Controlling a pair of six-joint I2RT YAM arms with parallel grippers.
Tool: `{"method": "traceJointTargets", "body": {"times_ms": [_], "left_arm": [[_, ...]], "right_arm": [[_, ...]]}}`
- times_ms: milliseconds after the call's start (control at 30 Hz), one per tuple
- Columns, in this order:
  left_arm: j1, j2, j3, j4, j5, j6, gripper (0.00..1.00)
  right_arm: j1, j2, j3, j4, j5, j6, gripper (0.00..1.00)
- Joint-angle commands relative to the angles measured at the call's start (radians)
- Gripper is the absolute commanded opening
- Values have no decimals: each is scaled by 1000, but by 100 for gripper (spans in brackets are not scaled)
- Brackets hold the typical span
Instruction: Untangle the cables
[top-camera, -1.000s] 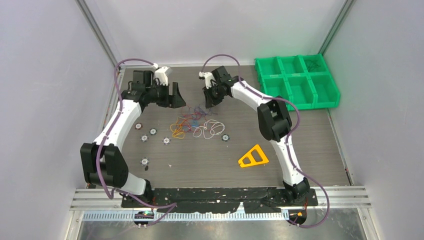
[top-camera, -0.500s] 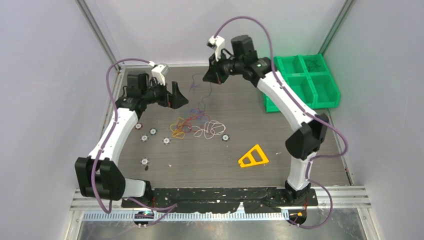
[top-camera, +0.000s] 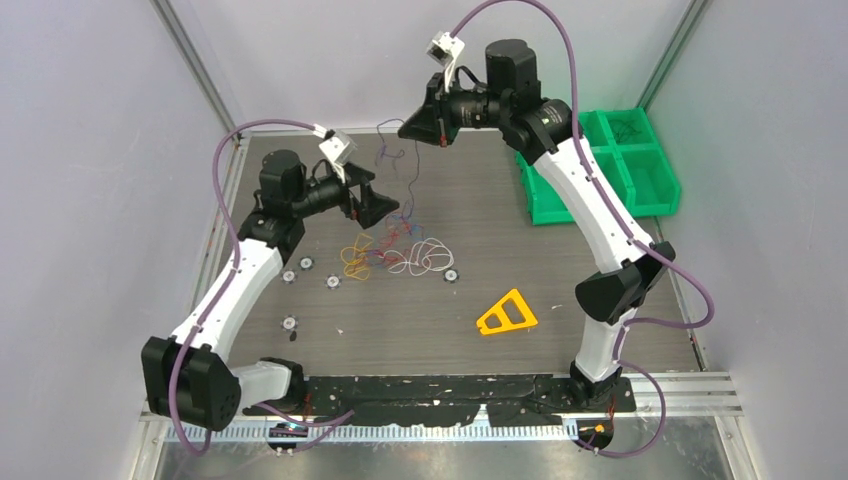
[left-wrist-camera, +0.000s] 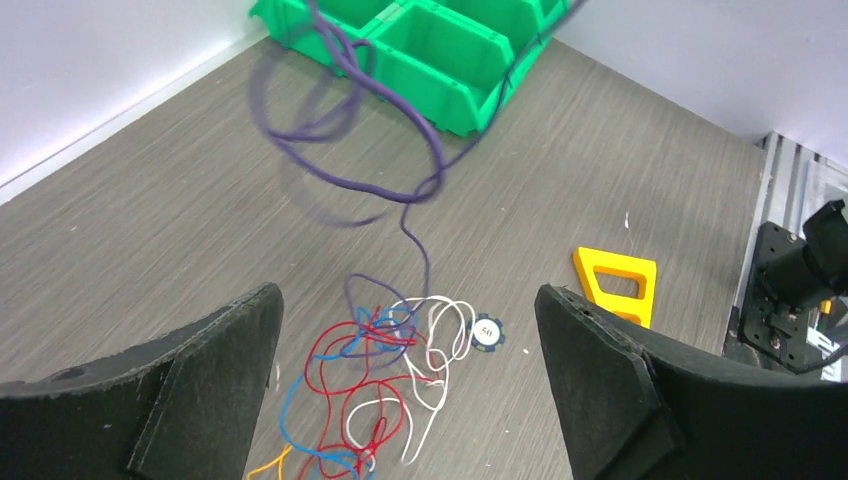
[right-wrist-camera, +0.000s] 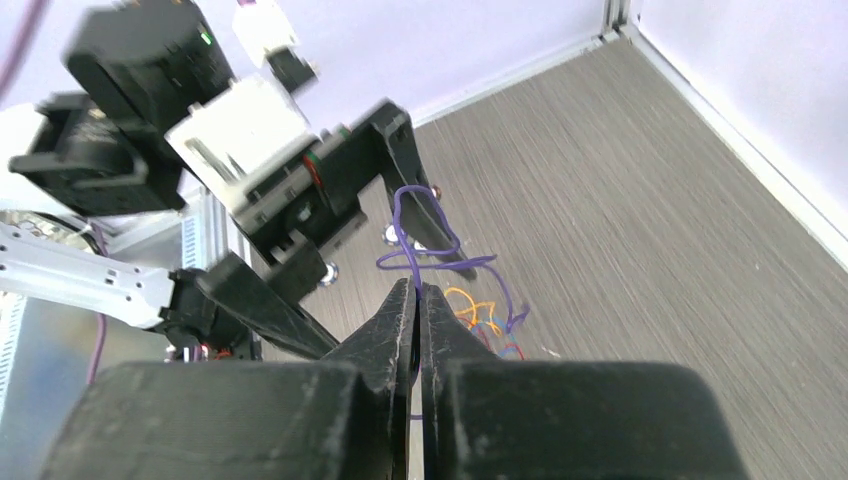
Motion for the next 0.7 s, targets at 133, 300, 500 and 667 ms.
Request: {"method": "traceJointTargets", "body": {"times_ms": [133, 300, 500, 667], "left_arm": [[-78, 88, 1, 296, 13, -83, 87], [-156, 227, 16, 357, -52, -127, 68], [-147, 293, -49, 262, -71, -22, 26], [-71, 241, -137, 206, -63, -1, 13]], "right_arm": [[4, -42, 60, 122, -80, 173, 5], [3, -42, 92, 196, -85, 250, 5], [-53, -38, 235, 285, -67, 369, 5], [-149, -60, 263, 350, -58, 434, 6]]}}
